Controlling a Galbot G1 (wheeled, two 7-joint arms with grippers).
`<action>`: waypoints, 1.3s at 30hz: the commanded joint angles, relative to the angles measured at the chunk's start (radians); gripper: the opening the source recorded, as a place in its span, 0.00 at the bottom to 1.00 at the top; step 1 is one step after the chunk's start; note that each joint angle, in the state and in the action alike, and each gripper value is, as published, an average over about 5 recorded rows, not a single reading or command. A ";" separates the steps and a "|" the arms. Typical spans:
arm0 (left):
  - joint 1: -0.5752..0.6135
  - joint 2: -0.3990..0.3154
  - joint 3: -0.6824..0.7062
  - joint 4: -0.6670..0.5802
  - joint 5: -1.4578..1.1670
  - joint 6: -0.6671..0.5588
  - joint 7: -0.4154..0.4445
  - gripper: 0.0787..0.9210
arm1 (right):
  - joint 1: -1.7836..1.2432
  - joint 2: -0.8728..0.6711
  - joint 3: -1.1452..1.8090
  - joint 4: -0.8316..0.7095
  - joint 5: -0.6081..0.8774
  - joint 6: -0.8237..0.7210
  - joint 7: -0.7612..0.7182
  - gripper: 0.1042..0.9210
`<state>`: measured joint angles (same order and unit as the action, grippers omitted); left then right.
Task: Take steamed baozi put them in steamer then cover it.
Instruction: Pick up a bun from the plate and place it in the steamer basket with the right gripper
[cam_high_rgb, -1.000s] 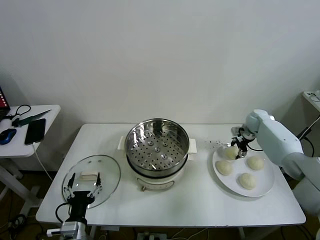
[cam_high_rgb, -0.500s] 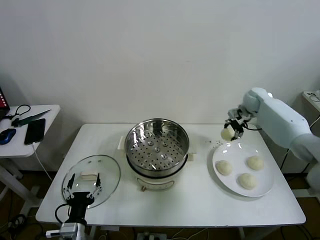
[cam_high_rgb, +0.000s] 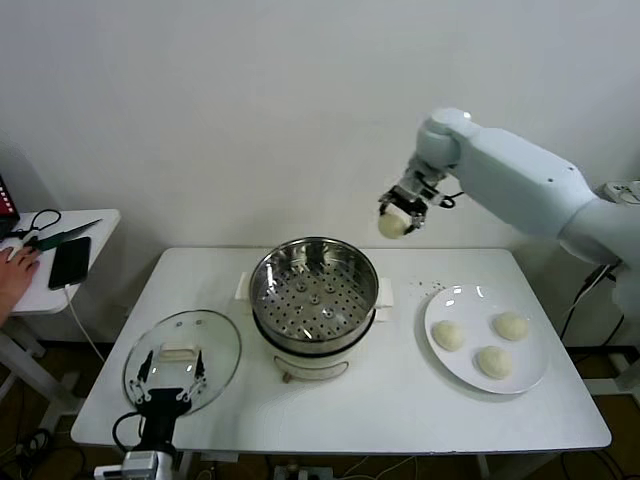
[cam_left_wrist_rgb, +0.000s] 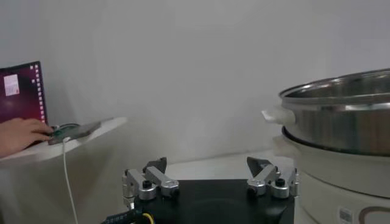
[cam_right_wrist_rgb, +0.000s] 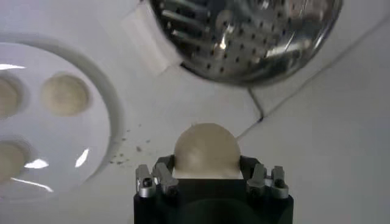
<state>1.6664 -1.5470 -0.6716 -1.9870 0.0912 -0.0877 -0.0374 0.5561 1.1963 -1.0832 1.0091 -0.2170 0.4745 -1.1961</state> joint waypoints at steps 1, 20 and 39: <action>0.004 0.000 0.003 0.001 0.000 -0.001 0.001 0.88 | 0.006 0.135 -0.048 0.115 -0.082 0.087 0.011 0.72; 0.021 0.002 -0.005 0.000 -0.002 -0.005 0.000 0.88 | -0.220 0.268 0.043 -0.093 -0.435 0.204 0.081 0.73; 0.029 -0.003 0.000 0.010 -0.001 -0.012 -0.002 0.88 | -0.242 0.278 0.052 -0.152 -0.441 0.197 0.108 0.84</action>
<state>1.6917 -1.5488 -0.6709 -1.9794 0.0908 -0.0980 -0.0390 0.3278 1.4632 -1.0406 0.8781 -0.6407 0.6663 -1.1044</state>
